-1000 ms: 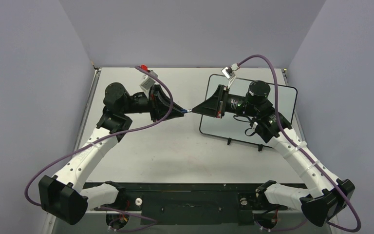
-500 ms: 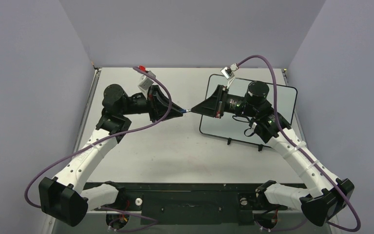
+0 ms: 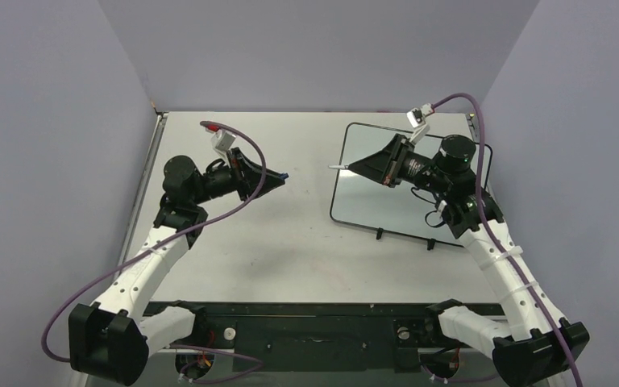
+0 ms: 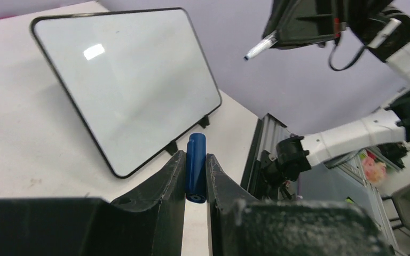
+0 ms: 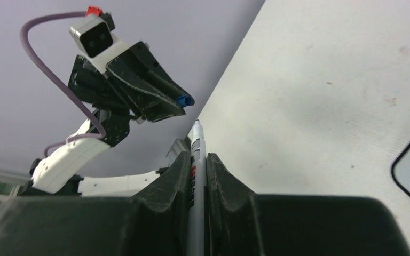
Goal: Write a sentence on the whiteboard
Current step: Open the whiteboard marker at the center of the board, then place the pen cap at the center of the board.
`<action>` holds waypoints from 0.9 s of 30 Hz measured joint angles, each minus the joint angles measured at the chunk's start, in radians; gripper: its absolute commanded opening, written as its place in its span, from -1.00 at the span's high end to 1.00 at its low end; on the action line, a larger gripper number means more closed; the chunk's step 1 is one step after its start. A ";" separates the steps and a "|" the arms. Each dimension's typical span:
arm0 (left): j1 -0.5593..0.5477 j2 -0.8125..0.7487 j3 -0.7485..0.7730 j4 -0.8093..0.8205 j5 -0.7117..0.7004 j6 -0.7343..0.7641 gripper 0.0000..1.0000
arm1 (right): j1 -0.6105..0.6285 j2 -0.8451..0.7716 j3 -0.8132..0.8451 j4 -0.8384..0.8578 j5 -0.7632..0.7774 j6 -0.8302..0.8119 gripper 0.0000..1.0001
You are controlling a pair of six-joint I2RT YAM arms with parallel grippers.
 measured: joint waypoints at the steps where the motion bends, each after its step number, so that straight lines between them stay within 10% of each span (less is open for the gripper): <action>1: 0.001 -0.013 -0.018 -0.020 -0.036 0.012 1.00 | -0.011 -0.008 -0.002 -0.013 0.014 -0.009 1.00; 11: -0.068 -0.179 -0.308 -0.242 -0.557 0.103 1.00 | -0.057 -0.121 -0.004 -0.227 0.443 -0.194 1.00; 27: -0.391 -0.006 -0.490 -0.289 -1.118 0.120 0.94 | -0.077 -0.239 -0.004 -0.388 1.132 -0.365 1.00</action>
